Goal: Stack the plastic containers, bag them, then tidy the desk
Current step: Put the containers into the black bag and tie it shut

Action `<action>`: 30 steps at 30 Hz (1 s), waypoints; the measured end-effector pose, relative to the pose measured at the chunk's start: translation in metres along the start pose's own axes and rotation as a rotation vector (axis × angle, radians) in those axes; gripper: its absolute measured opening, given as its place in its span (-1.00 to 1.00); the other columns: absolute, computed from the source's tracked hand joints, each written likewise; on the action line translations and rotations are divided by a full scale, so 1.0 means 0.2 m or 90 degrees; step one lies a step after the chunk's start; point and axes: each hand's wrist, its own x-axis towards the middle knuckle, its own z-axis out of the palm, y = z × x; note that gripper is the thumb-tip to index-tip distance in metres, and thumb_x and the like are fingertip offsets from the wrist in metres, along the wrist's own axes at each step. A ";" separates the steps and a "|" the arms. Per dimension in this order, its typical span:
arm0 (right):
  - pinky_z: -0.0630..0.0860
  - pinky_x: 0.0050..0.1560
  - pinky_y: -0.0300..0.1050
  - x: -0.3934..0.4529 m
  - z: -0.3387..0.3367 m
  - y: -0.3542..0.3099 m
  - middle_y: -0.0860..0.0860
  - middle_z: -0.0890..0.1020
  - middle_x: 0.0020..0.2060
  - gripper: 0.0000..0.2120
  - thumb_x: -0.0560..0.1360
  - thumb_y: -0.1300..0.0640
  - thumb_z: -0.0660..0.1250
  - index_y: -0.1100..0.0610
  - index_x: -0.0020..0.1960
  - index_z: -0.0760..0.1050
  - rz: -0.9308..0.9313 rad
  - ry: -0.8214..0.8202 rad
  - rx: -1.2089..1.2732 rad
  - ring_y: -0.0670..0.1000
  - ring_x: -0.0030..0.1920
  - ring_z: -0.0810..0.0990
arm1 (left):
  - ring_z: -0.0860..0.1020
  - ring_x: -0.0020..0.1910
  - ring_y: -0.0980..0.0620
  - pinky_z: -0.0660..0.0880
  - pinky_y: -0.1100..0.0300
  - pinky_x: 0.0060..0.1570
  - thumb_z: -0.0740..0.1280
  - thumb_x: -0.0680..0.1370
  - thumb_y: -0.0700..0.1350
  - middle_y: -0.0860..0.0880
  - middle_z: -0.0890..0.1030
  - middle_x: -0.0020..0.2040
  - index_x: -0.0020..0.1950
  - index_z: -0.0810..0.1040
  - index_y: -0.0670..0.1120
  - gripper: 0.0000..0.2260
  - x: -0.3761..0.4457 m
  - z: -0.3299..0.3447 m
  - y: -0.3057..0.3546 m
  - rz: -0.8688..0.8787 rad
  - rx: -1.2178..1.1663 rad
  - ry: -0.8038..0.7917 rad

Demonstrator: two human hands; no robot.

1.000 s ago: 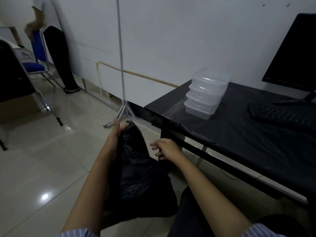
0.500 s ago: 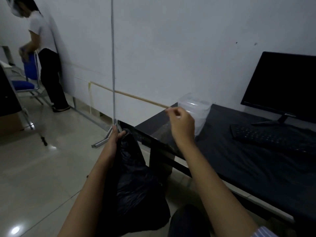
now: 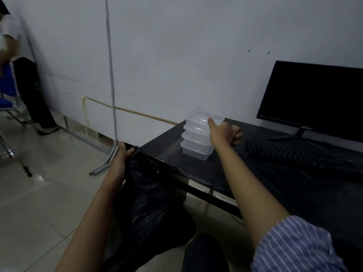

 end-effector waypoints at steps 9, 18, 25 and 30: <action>0.32 0.23 -0.10 -0.13 0.04 0.00 -0.05 0.55 0.20 -0.53 0.50 0.06 0.38 -0.06 0.37 0.37 -0.299 0.082 0.280 -0.04 0.22 0.42 | 0.50 0.26 -0.06 0.41 0.10 0.19 -0.01 0.53 0.39 -0.13 0.51 0.32 0.43 0.39 -0.17 -0.25 0.02 -0.07 -0.03 -0.002 -0.005 -0.001; 0.33 0.24 -0.42 -0.48 0.11 -0.03 -0.09 0.53 0.25 -0.72 0.62 0.16 0.23 0.17 0.31 0.47 -0.505 -0.166 0.421 -0.17 0.28 0.47 | 0.57 -0.01 0.13 0.47 0.21 -0.05 -0.05 0.60 0.29 -0.06 0.54 0.21 0.46 0.34 -0.15 -0.35 -0.02 -0.21 -0.13 -0.009 -0.015 0.054; 0.46 0.26 -0.21 -0.78 0.39 0.36 -0.06 0.56 0.24 -0.72 0.63 0.09 0.21 0.09 0.30 0.50 -0.453 -0.338 0.327 -0.12 0.27 0.50 | 0.64 0.03 0.07 0.57 0.24 0.00 -0.16 0.64 0.21 0.05 0.70 -0.01 0.28 0.51 -0.10 -0.41 -0.08 -0.33 -0.20 -0.005 0.011 0.040; 0.48 0.25 -0.14 -0.87 0.49 0.58 -0.05 0.56 0.23 -0.73 0.63 0.09 0.20 0.10 0.30 0.48 -0.346 -0.363 0.353 -0.10 0.25 0.51 | 0.65 0.02 0.12 0.54 0.18 0.06 -0.02 0.58 0.32 0.12 0.70 -0.03 0.29 0.52 0.01 -0.45 -0.10 -0.40 -0.27 -0.016 0.027 0.122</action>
